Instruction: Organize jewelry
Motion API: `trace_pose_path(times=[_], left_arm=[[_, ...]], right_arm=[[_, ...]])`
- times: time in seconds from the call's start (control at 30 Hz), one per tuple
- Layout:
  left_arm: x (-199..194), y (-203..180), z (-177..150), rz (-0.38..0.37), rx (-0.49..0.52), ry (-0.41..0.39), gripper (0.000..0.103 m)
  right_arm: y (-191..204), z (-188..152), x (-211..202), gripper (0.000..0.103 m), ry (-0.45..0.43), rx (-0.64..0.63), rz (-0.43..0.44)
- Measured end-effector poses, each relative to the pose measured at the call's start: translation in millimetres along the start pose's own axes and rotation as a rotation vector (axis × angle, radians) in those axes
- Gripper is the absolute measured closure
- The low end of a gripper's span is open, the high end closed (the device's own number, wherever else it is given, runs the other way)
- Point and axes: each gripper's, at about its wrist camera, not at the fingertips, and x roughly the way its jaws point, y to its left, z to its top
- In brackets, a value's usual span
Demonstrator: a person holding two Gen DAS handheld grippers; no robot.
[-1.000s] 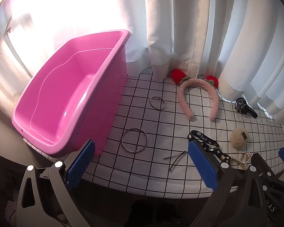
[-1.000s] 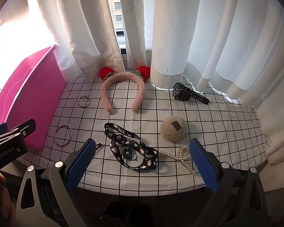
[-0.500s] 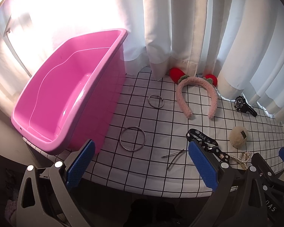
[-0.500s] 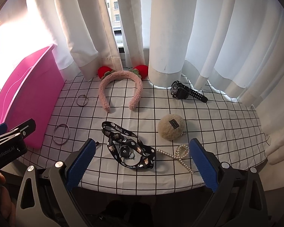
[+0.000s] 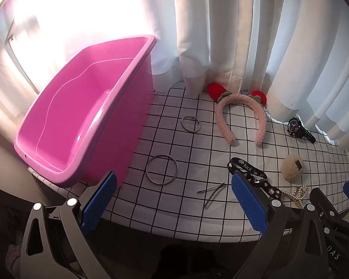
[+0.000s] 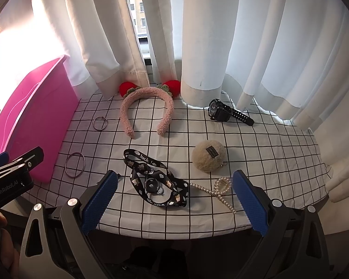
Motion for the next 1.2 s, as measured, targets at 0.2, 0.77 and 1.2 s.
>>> trace_pose_path(times=[0.2,0.77,1.2], left_arm=[[2,-6,-5,-0.001,0.008,0.012,0.006],[57,-63,-36,-0.06,0.087,0.117,0.006],[103,-124,-60,-0.104,0.13,0.175,0.006]], right_arm=[[-6,-4,2,0.009,0.011,0.001,-0.004],[-71,-47,46,0.009,0.097,0.051,-0.044],[-116,-68,115,0.009,0.198,0.004,-0.022]])
